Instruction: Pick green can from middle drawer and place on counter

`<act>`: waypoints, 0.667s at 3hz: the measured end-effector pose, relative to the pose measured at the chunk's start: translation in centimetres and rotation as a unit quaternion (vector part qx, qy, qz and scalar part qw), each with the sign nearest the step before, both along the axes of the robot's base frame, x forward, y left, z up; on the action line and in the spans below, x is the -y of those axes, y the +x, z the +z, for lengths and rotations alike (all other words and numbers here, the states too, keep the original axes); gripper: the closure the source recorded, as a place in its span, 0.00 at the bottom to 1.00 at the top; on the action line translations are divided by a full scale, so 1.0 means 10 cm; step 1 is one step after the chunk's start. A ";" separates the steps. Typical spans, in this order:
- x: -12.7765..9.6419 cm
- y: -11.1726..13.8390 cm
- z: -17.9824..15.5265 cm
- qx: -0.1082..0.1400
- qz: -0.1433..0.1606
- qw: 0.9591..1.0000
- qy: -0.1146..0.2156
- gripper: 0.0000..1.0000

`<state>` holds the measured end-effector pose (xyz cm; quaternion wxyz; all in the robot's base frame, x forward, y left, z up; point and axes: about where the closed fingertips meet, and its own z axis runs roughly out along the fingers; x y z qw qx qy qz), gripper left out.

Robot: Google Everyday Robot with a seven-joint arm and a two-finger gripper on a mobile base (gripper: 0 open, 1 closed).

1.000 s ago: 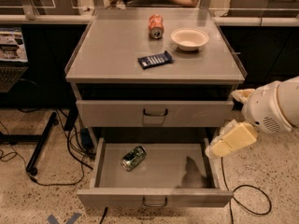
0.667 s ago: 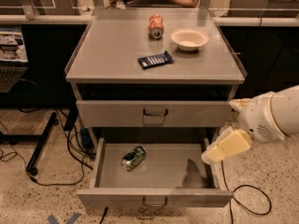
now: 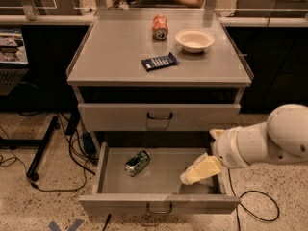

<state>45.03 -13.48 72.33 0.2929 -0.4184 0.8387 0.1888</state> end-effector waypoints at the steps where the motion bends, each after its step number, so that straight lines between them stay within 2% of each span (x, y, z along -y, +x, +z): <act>1: -0.20 0.17 -0.44 -0.009 0.004 1.000 0.011 0.00; 2: -0.33 0.41 -0.75 -0.011 0.008 1.000 0.010 0.00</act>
Offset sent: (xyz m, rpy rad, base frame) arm 0.0712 0.0472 -0.1132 0.0186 0.0278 0.0207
